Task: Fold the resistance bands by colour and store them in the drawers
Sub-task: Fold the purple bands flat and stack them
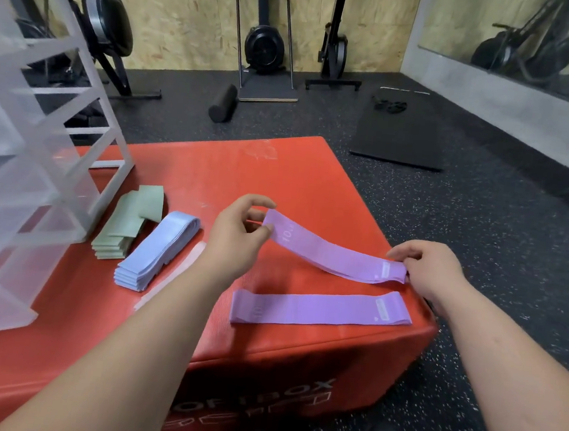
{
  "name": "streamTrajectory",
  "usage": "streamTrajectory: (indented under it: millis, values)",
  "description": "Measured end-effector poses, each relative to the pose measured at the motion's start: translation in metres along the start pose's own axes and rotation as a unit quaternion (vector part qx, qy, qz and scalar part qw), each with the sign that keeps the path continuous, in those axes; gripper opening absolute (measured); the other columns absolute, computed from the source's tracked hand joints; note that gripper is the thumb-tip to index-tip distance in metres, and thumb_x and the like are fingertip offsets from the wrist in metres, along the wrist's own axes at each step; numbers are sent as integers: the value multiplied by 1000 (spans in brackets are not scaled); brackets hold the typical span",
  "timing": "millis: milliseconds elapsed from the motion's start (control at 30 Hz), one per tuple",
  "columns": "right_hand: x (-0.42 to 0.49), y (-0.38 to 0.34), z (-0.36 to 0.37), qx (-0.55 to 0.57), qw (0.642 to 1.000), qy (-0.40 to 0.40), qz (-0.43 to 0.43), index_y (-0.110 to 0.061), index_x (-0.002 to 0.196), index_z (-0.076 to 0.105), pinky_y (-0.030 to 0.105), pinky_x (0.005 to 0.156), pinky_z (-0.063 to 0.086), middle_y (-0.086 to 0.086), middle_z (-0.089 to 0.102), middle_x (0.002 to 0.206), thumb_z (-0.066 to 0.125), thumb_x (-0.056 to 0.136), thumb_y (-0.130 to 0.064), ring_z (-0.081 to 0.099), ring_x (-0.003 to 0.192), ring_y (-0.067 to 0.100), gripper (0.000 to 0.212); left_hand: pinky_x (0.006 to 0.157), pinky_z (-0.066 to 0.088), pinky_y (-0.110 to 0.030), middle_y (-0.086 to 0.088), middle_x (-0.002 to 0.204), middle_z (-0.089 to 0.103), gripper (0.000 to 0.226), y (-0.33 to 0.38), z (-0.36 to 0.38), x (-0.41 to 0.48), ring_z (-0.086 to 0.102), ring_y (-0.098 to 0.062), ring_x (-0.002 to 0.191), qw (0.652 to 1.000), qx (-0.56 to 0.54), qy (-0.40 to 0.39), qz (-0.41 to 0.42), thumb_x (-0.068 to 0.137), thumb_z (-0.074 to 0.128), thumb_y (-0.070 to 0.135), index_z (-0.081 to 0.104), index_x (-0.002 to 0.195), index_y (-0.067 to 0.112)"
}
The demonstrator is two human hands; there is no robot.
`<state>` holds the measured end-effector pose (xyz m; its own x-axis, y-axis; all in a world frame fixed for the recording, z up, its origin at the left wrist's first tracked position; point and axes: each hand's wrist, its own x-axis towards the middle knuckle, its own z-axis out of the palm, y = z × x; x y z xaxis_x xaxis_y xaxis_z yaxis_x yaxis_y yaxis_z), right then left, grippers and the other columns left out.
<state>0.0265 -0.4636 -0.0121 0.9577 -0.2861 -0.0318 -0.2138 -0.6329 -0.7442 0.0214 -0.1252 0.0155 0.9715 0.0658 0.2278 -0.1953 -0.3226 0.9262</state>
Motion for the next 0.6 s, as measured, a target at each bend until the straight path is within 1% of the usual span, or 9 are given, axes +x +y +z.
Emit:
streamTrajectory:
  millis: [100,133,200,233,267,367,433,500,600]
  values:
    - [-3,-1,2,-18,1000,-12,1,-32,77,82,30,63,46,-9,75,89,47,92,-3,65,75,17,48,63,50,-33,4,85,75,33,-9,-2,-6,60,-7,64,998,56,15,-17,90,66,0,77,99,30]
    - [-4,-2,3,-19,1000,-24,-2,-32,79,82,30,65,48,-9,74,90,49,94,-6,64,76,15,45,64,50,-29,8,84,76,30,-12,-2,-7,61,-5,63,996,78,19,-25,90,67,2,78,95,29]
    - [-7,-2,4,-29,998,-47,-15,-32,82,82,34,81,56,-13,75,95,61,93,-12,68,89,13,31,71,54,-28,14,85,78,23,-17,-4,-9,65,-2,68,994,100,24,-44,91,72,9,79,91,31]
    - [-9,-4,4,-39,997,-57,-22,-32,84,82,35,88,56,-14,76,96,68,90,-12,69,94,13,25,74,56,-29,17,84,77,21,-19,-6,-10,67,-2,70,993,103,28,-52,92,73,13,79,89,32]
    - [-11,-4,5,-50,997,-59,-29,-31,86,82,33,91,55,-13,76,95,71,87,-9,69,95,12,25,76,57,-29,19,82,76,20,-18,-8,-12,69,-3,71,992,103,34,-57,94,72,15,78,88,33]
    - [-16,-8,3,-64,997,-22,-47,-30,90,79,26,87,48,-11,76,93,67,82,0,69,92,13,33,78,56,-28,20,81,75,25,-17,-15,-17,67,-3,72,993,97,54,-49,97,69,13,78,88,35]
    - [-18,-9,2,-71,996,-26,-50,-33,92,76,28,87,49,-13,74,92,70,82,-7,69,94,14,29,78,56,-28,21,81,76,26,-16,-20,-23,67,-2,72,993,97,51,-49,98,68,12,80,91,35]
    - [-20,-7,6,-98,992,-58,-48,-35,101,74,29,88,48,-12,72,95,74,84,-18,67,98,16,24,79,60,-31,20,86,77,24,-17,-24,-29,69,-5,75,992,109,36,-53,98,68,13,81,95,34]
    - [-23,-7,14,-156,985,-50,-53,-29,114,71,31,90,51,-8,71,101,75,89,-28,65,100,19,26,78,61,-34,20,88,78,27,-20,-25,-38,71,-7,78,989,140,26,-49,97,68,14,79,94,39]
